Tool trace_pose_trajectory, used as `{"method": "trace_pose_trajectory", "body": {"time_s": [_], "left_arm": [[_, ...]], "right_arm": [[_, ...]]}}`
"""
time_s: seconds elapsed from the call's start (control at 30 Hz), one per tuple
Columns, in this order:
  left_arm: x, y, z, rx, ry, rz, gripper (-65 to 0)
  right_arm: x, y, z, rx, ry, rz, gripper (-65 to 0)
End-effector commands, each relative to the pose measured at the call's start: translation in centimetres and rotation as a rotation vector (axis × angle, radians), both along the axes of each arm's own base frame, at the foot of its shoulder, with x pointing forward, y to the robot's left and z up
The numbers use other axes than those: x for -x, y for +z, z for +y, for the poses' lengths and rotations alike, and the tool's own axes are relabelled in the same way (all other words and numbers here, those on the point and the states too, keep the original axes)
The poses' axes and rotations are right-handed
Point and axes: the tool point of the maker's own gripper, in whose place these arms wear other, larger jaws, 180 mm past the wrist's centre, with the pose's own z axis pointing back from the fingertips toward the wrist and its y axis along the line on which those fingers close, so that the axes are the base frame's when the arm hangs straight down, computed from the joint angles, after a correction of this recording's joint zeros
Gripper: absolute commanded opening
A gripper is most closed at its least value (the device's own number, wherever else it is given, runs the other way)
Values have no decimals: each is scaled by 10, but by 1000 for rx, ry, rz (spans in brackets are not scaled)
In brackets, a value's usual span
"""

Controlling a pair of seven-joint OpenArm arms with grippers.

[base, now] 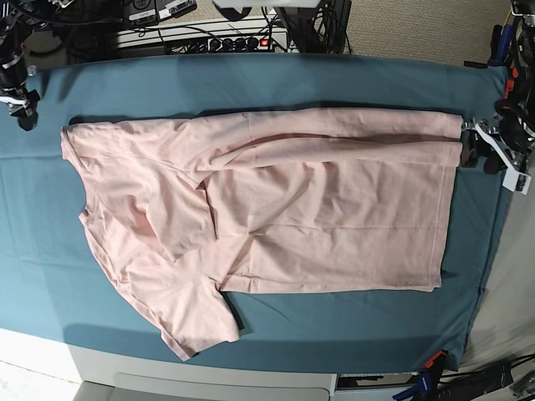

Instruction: Fold the T-shirt properly

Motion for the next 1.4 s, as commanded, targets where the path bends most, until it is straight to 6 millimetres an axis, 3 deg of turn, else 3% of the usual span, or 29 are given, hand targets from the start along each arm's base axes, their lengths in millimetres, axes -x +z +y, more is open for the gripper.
{"method": "trace_pose_trajectory", "body": {"time_s": [0.0, 0.2, 0.4, 0.57, 0.87, 1.17, 1.23, 1.3, 1.33, 1.37], "left_arm": [[-8, 16, -3, 14, -25, -52, -305], [-8, 18, -8, 34, -45, -58, -305], [-7, 18, -8, 33, -45, -57, -305], [-7, 17, -7, 24, -46, -52, -305], [-7, 17, -6, 15, -45, -50, -305], [-6, 15, -5, 3, -45, -47, -305], [-6, 13, -1, -15, -29, -33, -305], [-5, 9, 8, -38, 20, -8, -305], [-5, 6, 14, -53, 49, 2, -305], [-5, 5, 18, -57, 78, 8, -305]], "right_arm": [[-6, 17, -13, 20, -1, -55, -359], [-11, -4, 1, -90, 34, -63, -359], [-45, -19, 43, -119, 192, -31, -359], [-64, -20, 57, -124, 232, -35, -359], [-68, -22, 79, -173, 318, -35, -359], [-56, -26, 85, -198, 338, -33, -361], [-53, -28, 85, -201, 338, -22, -431], [-52, -28, 85, -201, 338, -20, -603], [-52, -28, 85, -201, 338, -20, -650], [-52, -28, 85, -200, 338, -22, -650]]}}
